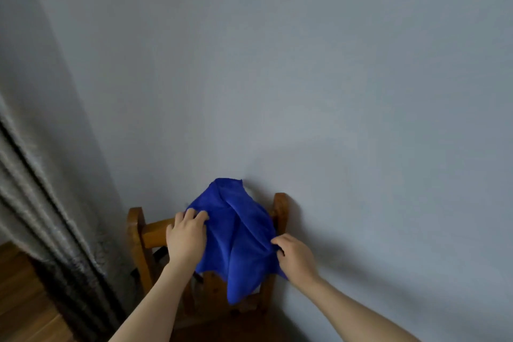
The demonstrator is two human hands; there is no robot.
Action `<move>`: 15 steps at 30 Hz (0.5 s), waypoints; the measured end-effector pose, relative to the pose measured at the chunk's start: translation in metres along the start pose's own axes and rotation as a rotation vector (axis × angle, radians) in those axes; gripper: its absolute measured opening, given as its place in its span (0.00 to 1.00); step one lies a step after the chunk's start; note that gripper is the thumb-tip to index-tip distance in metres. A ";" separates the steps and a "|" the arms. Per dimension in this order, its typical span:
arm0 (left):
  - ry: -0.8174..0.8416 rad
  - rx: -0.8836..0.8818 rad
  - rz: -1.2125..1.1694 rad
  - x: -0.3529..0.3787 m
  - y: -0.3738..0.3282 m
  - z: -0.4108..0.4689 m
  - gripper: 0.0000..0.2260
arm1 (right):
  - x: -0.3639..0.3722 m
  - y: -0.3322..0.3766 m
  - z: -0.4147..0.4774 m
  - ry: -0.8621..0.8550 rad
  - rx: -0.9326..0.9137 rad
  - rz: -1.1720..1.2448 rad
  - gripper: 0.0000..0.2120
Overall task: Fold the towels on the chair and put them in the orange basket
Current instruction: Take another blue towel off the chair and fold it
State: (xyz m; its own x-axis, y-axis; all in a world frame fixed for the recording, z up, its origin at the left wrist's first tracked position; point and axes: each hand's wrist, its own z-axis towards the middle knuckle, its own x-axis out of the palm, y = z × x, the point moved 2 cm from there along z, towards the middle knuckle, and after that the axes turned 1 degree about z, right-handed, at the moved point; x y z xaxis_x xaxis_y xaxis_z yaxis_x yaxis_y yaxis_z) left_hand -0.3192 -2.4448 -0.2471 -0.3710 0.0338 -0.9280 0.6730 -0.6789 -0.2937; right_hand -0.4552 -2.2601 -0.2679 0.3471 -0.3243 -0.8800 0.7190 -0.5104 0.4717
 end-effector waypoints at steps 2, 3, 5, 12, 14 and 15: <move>-0.057 0.042 -0.053 0.004 0.002 -0.009 0.09 | 0.001 -0.008 -0.014 -0.009 0.043 -0.027 0.16; -0.066 0.064 -0.082 0.008 0.003 -0.017 0.09 | 0.001 -0.013 -0.019 -0.002 0.053 -0.040 0.16; 0.006 0.066 -0.112 0.022 0.005 -0.042 0.09 | 0.002 -0.021 -0.029 0.020 0.067 -0.048 0.15; 0.220 -0.165 -0.067 0.054 0.028 -0.141 0.11 | 0.006 -0.046 -0.062 0.113 0.111 -0.076 0.15; 0.227 -0.213 -0.011 0.052 0.031 -0.158 0.12 | 0.004 -0.047 -0.067 0.156 0.081 -0.073 0.15; 0.223 -0.247 0.012 0.048 0.031 -0.166 0.12 | 0.004 -0.046 -0.070 0.178 0.060 -0.056 0.14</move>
State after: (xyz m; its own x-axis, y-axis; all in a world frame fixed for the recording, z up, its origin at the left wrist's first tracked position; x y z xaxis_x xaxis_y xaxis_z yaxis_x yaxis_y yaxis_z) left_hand -0.2100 -2.3426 -0.3391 -0.2317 0.2050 -0.9510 0.8215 -0.4823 -0.3041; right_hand -0.4454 -2.1822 -0.2968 0.4123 -0.1511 -0.8984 0.7048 -0.5719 0.4197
